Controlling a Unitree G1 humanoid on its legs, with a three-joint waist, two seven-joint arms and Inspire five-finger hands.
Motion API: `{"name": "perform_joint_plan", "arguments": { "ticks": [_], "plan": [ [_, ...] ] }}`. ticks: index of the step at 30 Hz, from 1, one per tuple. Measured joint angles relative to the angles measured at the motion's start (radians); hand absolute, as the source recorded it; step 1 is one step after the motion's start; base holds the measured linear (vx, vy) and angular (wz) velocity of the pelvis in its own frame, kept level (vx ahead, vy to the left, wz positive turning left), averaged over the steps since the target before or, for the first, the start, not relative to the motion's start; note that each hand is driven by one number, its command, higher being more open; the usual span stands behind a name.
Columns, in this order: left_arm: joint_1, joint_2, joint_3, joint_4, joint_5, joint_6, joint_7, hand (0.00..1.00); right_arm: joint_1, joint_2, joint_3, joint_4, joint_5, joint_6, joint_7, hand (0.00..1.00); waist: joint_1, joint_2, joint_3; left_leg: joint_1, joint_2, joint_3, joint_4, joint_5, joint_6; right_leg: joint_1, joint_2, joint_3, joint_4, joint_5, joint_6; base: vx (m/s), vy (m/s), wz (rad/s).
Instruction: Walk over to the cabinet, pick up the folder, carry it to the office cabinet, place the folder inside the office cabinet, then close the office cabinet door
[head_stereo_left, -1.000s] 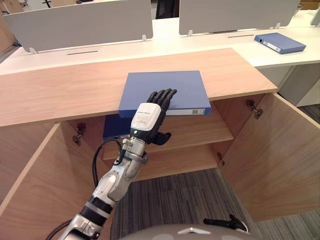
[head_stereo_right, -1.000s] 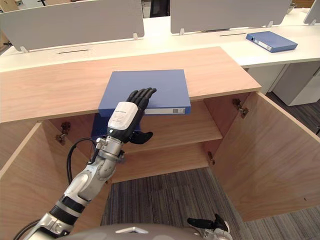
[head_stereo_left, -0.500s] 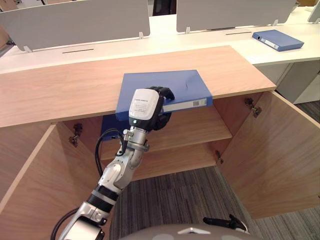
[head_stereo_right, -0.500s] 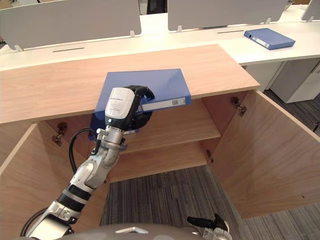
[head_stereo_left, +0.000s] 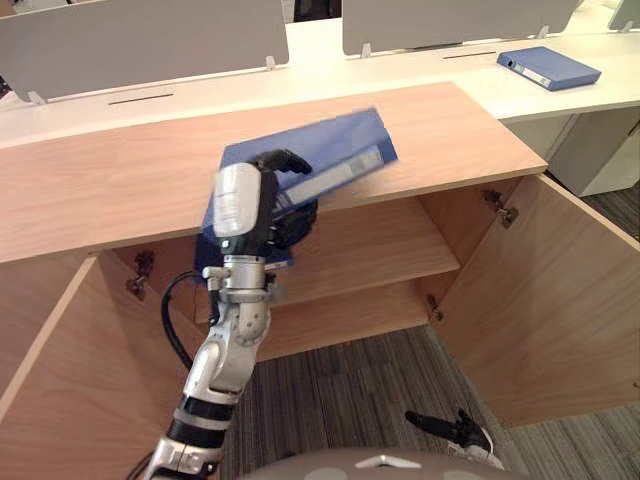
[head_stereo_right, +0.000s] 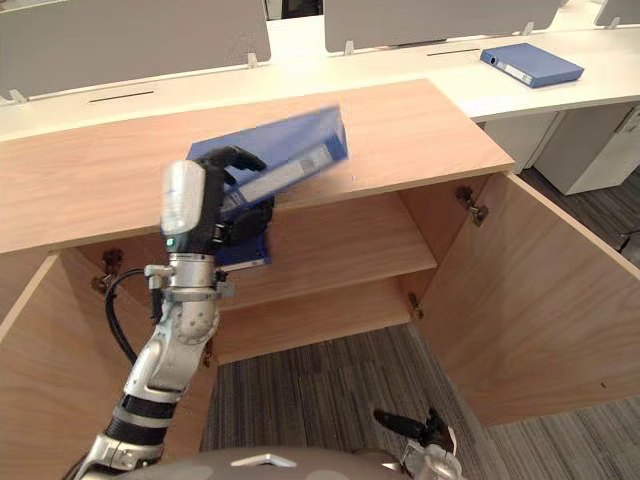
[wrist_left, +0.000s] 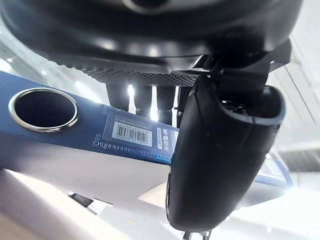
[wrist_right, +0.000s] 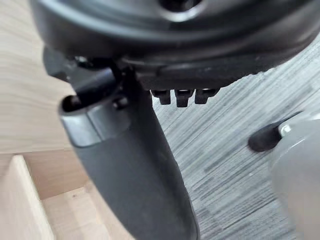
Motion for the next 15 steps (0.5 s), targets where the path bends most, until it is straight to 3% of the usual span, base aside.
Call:
{"name": "perform_joint_plan", "arguments": {
  "ticks": [5,12,15],
  "plan": [
    [0.081,-0.070,0.050,-0.194,-0.164,-0.012,0.011,0.00,0.054,0.044,0.018,-0.255,0.033,-0.033,-0.011,1.00,0.003,0.001,0.000,-0.005,0.005,0.000,0.000,-0.005,0.001,-0.013,0.005,0.008,0.010,0.000,0.000,-0.03,-0.013,-0.06],
    [0.146,-0.096,0.102,-0.353,-0.615,-0.114,-0.039,0.00,0.093,0.074,0.038,-0.600,0.032,-0.065,-0.011,1.00,0.010,0.020,0.003,-0.001,0.008,0.023,0.000,-0.010,0.001,-0.027,0.009,0.034,0.020,0.001,0.003,-0.05,-0.001,-0.10],
    [0.150,-0.097,0.113,-0.407,-0.863,-0.167,-0.126,0.00,0.111,0.096,0.037,-0.775,0.033,-0.080,-0.011,1.00,0.007,0.029,-0.001,0.000,0.008,0.027,0.000,-0.010,0.000,-0.029,0.011,0.037,0.019,0.002,0.004,-0.01,-0.006,-0.05]
  ]
}}
